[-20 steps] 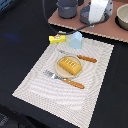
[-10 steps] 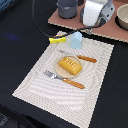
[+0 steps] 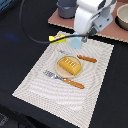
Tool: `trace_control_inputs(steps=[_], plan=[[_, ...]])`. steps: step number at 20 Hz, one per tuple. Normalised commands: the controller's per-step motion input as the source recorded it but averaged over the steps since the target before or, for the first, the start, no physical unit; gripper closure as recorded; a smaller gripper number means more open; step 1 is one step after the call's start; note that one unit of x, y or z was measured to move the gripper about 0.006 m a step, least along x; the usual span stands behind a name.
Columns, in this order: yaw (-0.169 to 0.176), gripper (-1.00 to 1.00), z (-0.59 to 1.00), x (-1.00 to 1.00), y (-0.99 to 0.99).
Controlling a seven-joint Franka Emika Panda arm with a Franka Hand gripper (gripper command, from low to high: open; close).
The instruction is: Interact with the objects in diverse but meaningful ways.
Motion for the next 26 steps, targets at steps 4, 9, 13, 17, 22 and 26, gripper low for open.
trace_control_inputs(steps=[4,9,13,17,22,26], plan=[[0.002,-1.0,-0.56,-0.23,-0.61],[0.008,-1.0,-0.57,-0.36,-0.31],[0.0,-1.0,-0.35,-0.29,-0.01],[0.0,-1.0,-0.16,-0.37,0.18],[0.008,1.0,-0.15,-0.35,0.13],[0.016,1.0,-0.05,-0.29,0.06]])
